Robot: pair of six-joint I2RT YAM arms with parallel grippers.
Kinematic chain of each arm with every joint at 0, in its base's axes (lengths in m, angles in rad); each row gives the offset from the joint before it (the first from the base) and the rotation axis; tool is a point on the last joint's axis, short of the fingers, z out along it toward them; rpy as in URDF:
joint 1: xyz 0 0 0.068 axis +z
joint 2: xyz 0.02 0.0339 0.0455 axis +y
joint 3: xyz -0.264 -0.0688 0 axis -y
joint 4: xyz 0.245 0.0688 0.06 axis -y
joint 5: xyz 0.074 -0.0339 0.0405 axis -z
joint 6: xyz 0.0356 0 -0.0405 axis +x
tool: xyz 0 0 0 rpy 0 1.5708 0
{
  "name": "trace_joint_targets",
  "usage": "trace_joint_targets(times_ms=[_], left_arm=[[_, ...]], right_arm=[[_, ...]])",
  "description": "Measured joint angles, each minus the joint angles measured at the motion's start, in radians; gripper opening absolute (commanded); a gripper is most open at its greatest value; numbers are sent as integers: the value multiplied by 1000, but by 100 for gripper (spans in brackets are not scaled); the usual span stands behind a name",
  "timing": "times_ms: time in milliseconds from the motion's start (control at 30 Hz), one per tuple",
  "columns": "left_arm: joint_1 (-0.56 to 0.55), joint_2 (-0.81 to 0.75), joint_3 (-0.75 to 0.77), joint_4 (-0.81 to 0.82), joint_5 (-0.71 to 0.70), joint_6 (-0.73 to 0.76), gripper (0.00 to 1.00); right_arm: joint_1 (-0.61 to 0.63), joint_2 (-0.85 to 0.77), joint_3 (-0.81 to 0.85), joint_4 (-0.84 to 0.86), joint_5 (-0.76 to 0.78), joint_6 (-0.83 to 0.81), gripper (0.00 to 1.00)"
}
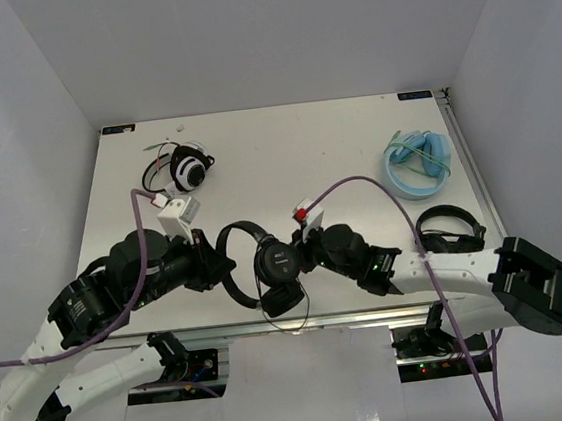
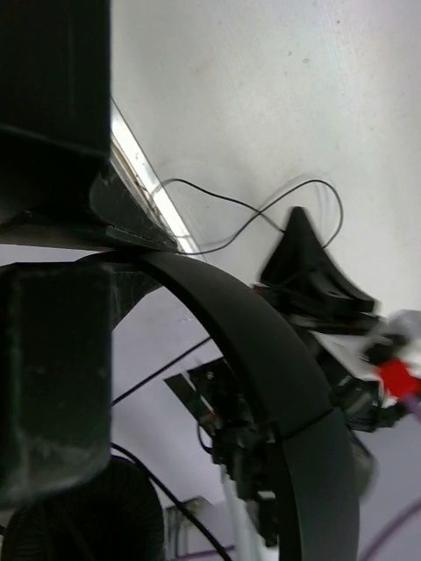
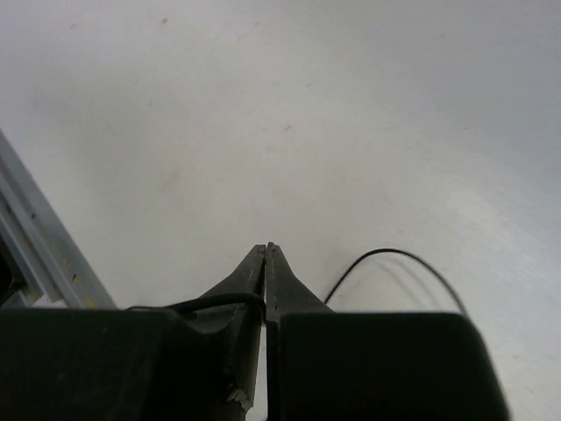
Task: Wrap the headphones
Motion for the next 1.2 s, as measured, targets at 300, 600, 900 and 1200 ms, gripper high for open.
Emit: trace_joint_targets(times_ms=[300,600,900,1200], left_arm=[[4,143,-3,-63,18,150,0],[5,336,-16,-74,-145,238,0],[3,563,46,-100,-344,268,0],[-2,662,59,-104,-502,207,0]], right_arm=[[-218,-202,192,-332,-12,1,8],[-258,-159,458,-659,-51,-81,8],[-262,-151,579,-857,-123,-122,8],[-266,-168,555,-857,-324,-118,8]])
